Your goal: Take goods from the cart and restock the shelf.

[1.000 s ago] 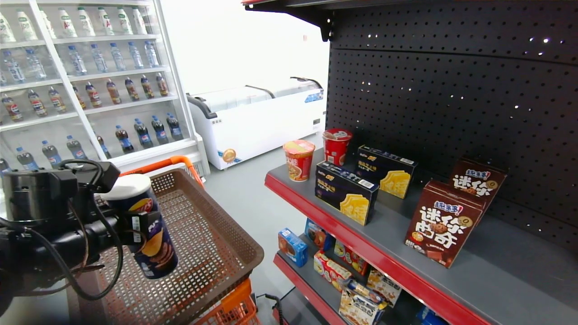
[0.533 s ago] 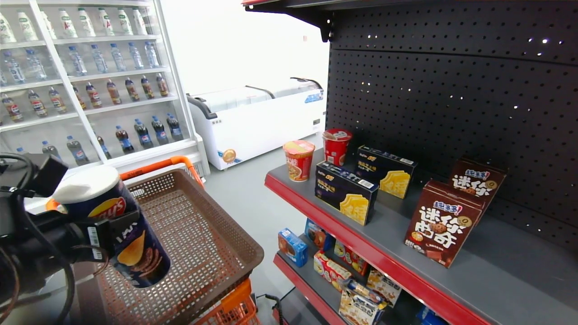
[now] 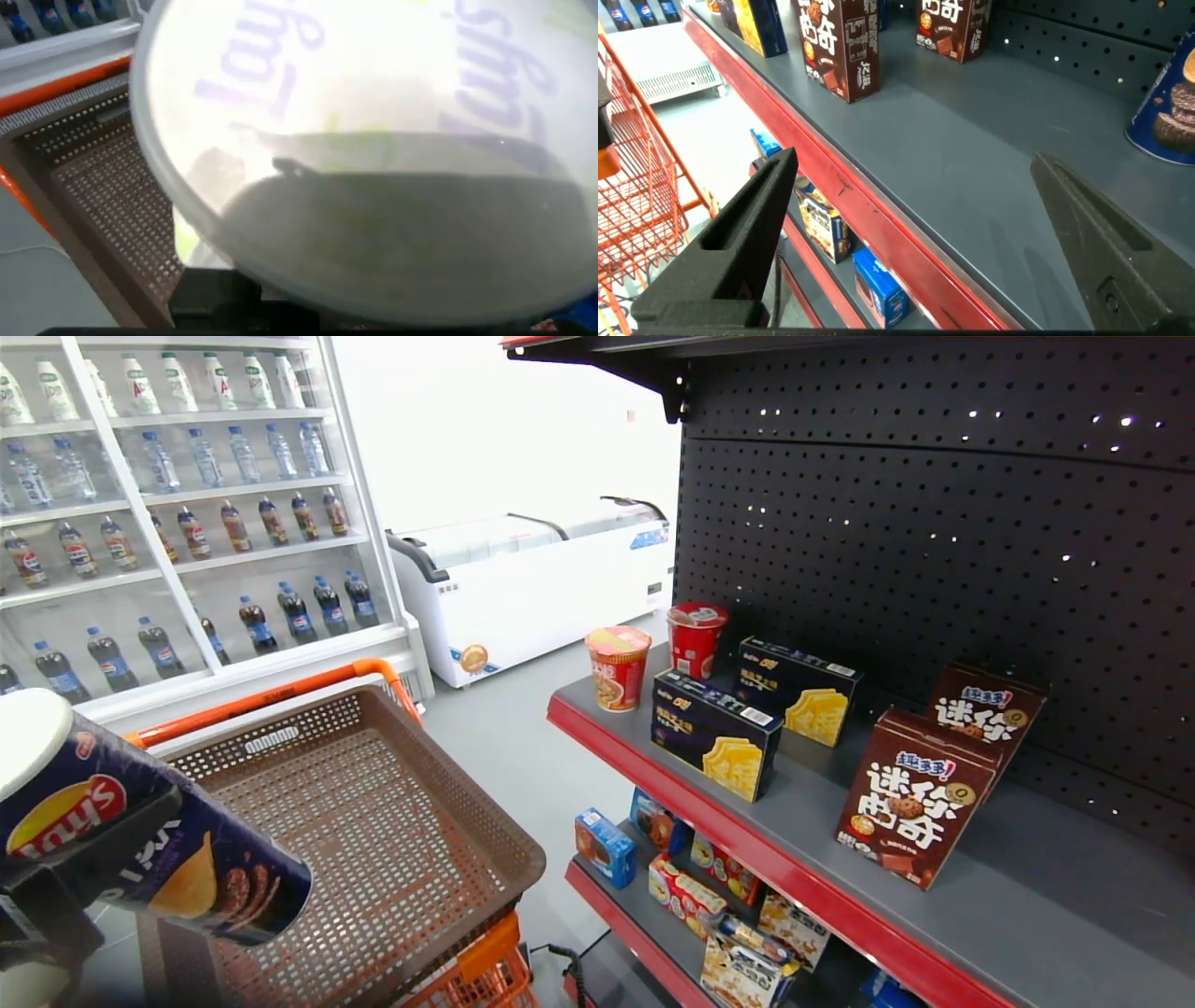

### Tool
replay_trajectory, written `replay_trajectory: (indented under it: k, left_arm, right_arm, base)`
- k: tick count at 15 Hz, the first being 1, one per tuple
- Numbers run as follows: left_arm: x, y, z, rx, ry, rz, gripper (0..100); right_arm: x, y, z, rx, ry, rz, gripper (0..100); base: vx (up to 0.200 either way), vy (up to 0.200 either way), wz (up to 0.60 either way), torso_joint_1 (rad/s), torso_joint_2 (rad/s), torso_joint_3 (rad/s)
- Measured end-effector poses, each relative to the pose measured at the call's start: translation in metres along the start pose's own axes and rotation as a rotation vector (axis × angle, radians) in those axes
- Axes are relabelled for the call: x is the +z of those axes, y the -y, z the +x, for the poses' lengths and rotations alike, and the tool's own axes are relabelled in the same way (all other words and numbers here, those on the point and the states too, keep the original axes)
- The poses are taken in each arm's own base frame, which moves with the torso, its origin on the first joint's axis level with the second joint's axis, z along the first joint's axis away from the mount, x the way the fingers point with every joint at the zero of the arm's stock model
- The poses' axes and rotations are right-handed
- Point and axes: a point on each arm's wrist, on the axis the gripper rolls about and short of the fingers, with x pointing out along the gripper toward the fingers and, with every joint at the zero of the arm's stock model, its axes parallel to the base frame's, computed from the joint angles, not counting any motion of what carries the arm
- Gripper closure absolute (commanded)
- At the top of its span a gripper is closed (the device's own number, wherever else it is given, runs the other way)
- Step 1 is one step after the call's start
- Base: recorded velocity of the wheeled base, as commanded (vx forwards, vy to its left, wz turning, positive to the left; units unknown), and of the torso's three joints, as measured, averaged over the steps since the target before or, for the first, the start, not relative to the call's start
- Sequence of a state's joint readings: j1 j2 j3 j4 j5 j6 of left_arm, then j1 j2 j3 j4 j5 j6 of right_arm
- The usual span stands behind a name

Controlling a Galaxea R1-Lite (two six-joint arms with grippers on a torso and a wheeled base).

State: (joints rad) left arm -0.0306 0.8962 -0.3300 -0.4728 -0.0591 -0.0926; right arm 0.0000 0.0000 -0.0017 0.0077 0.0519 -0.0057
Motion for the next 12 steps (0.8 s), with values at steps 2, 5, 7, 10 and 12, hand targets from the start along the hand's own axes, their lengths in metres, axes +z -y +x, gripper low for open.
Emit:
replay_trajectory:
  k: [2,5,7,10,12]
  left_arm:
    - [-0.001,-0.002,-0.010,0.023,0.034,0.005,100]
    - [-0.008,-0.002,-0.020,0.031,0.050,0.058,100]
    - [-0.014,-0.003,-0.025,0.036,0.044,0.076,100]
    - [-0.027,-0.003,-0.030,0.037,0.020,0.073,100]
    - [-0.032,-0.003,-0.033,0.038,0.015,0.070,100]
  right_arm:
    - [0.000,0.000,0.000,0.000,0.000,0.000,0]
    - [0.000,0.000,0.000,0.000,0.000,-0.001,0]
    - [0.000,0.000,0.000,0.001,0.000,0.000,0]
    - [0.000,0.000,0.000,0.001,-0.001,0.000,0]
    - [0.000,0.000,0.000,0.001,0.000,0.000,0]
  base:
    - [0.000,0.000,0.00,0.000,0.00,0.000]
    - [0.000,0.000,0.00,0.000,0.00,0.000]
    - [0.000,0.000,-0.60,0.002,0.00,0.000]
    - [0.000,0.000,-0.60,0.006,0.01,0.005]
    - [0.000,0.000,-0.60,0.007,0.00,0.002]
